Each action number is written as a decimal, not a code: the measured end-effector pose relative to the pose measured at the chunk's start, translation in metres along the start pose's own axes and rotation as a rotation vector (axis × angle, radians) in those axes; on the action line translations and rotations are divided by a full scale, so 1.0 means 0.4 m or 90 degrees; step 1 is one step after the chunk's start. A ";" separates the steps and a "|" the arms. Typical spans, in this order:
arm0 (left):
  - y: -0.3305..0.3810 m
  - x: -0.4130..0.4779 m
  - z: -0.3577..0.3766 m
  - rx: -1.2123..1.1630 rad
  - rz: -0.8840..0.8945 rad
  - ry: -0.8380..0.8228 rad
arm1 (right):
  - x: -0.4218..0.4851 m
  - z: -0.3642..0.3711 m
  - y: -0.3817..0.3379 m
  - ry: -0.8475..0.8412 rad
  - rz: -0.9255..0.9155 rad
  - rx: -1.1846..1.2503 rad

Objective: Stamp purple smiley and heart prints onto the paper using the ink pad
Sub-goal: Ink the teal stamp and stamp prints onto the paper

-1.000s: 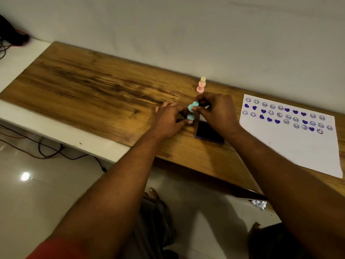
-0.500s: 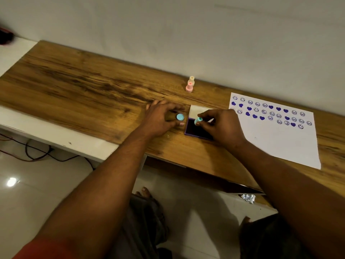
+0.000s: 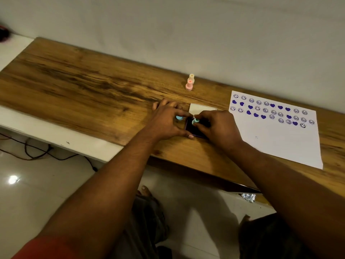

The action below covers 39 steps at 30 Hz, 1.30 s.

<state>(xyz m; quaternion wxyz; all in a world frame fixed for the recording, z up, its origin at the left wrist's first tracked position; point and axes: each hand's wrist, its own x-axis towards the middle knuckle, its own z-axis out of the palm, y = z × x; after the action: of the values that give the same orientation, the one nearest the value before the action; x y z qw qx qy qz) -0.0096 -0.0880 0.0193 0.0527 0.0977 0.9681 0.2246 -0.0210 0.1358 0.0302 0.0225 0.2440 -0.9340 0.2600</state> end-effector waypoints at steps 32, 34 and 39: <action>0.431 0.089 0.147 0.107 0.292 0.018 | -0.254 -0.405 0.482 0.274 0.365 0.079; 0.475 0.098 0.195 0.133 0.310 -0.013 | -0.281 -0.407 0.514 0.264 0.376 0.053; 0.529 0.118 0.283 0.137 0.340 -0.060 | -0.304 -0.394 0.575 0.253 0.369 0.022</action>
<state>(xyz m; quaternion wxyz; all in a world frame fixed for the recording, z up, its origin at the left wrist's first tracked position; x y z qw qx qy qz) -0.0040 0.1562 0.0098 0.0257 0.3644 0.9229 0.1218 -0.0351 0.4397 0.0367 0.1249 -0.0860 -0.9374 0.3135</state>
